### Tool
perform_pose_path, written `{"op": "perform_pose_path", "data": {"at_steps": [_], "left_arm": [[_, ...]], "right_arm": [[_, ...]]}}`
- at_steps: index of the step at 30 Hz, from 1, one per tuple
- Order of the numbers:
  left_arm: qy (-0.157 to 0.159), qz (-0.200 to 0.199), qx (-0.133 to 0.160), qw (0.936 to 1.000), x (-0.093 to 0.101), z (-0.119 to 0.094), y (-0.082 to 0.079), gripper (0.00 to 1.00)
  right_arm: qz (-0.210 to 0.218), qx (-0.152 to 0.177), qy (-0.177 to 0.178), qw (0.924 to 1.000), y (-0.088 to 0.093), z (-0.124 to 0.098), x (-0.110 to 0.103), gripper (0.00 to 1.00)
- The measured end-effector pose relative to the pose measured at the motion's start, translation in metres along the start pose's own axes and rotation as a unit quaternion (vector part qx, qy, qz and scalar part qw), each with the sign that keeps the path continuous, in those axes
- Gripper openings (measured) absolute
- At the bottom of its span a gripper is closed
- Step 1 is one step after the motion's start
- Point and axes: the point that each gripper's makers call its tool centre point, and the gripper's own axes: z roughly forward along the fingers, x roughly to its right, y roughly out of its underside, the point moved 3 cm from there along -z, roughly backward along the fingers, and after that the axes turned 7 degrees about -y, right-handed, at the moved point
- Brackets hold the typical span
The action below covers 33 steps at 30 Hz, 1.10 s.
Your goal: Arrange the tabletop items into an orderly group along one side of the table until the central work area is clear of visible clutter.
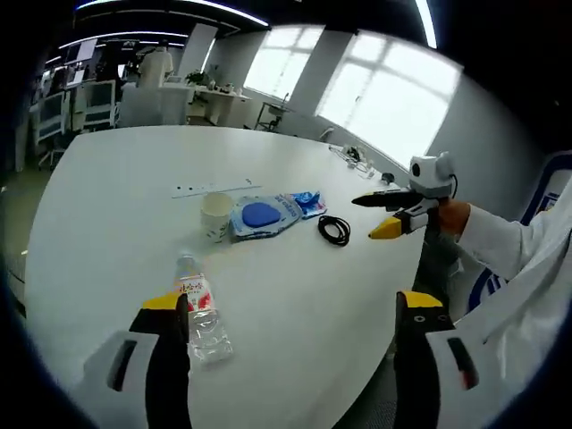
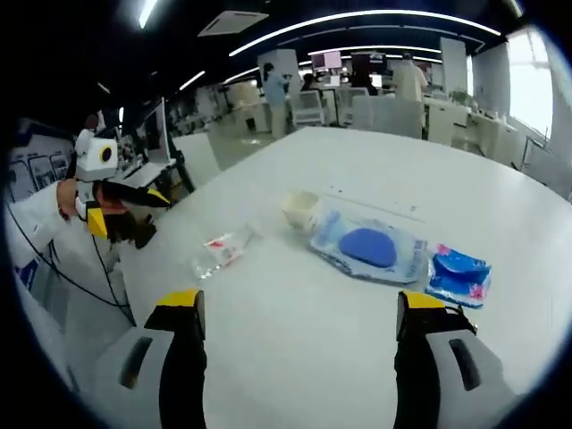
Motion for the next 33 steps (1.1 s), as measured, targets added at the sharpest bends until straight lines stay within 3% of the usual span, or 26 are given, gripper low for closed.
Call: {"op": "perform_pose_path", "data": {"at_steps": [15, 33], "left_arm": [[-0.025, -0.021, 0.008, 0.9994, -0.035, -0.035, 0.015, 0.99], [-0.044, -0.064, 0.007, 0.997, -0.068, -0.044, 0.039, 0.97]], "right_arm": [[-0.025, -0.017, -0.039, 0.9988, -0.018, 0.046, -0.036, 0.87], [-0.005, -0.035, -0.099, 0.9944, -0.024, 0.113, -0.063, 0.85]]}}
